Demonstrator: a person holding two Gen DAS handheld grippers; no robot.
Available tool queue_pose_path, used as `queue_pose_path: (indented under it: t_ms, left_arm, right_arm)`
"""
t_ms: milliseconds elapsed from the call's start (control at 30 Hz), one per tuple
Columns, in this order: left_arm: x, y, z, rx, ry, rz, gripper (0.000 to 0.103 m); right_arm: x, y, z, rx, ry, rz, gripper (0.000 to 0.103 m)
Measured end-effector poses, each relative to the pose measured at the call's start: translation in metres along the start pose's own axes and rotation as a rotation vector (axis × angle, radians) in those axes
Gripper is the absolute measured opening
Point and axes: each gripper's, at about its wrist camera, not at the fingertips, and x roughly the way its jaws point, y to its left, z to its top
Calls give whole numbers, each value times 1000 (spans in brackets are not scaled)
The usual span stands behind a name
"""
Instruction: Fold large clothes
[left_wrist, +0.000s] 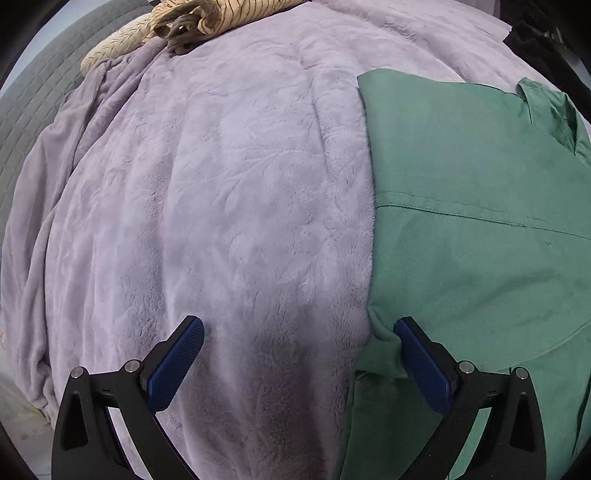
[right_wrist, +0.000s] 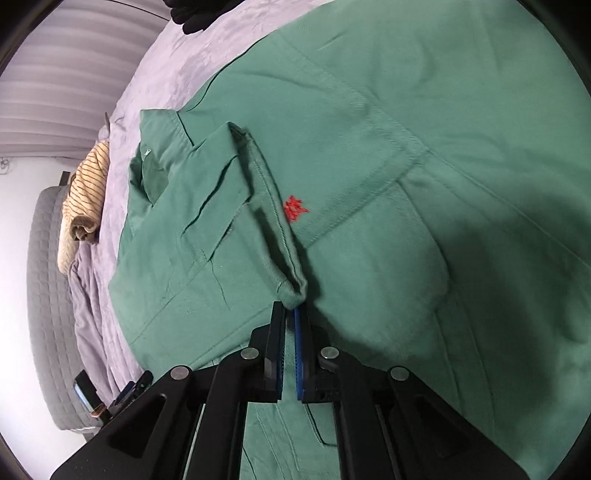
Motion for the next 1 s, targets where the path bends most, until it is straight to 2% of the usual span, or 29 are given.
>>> queue_pose_path:
  t_ms: [133, 333, 367, 433, 467, 500, 700, 900, 1000]
  left_arm:
    - [-18, -9, -3, 30, 41, 36, 103]
    - [-51, -34, -10, 74, 59, 2, 103]
    - [-56, -38, -10, 84, 61, -3, 103]
    - [-65, -48, -13, 100, 66, -15, 103]
    - [-69, -52, -14, 109, 67, -21, 103]
    - [-73, -57, -15, 116, 67, -21, 103]
    - [-88, -81, -18, 160, 71, -41, 103]
    - [-100, -108, -20, 216, 69, -46, 103]
    - [-104, -122, -23, 245, 71, -45, 103]
  right_arm:
    - [-15, -2, -11, -13, 26, -30, 6]
    - [-39, 1, -39, -39, 62, -53, 9]
    - [-44, 0, -45, -39, 65, -53, 12]
    - [-48, 2, -51, -35, 68, -53, 29]
    - [-53, 1, -55, -31, 69, -52, 48]
    - [-56, 1, -57, -30, 65, -50, 59]
    - [-71, -4, -67, -13, 51, -45, 60]
    - [-81, -17, -69, 12, 39, -31, 69]
    - [-87, -25, -69, 23, 33, -21, 70]
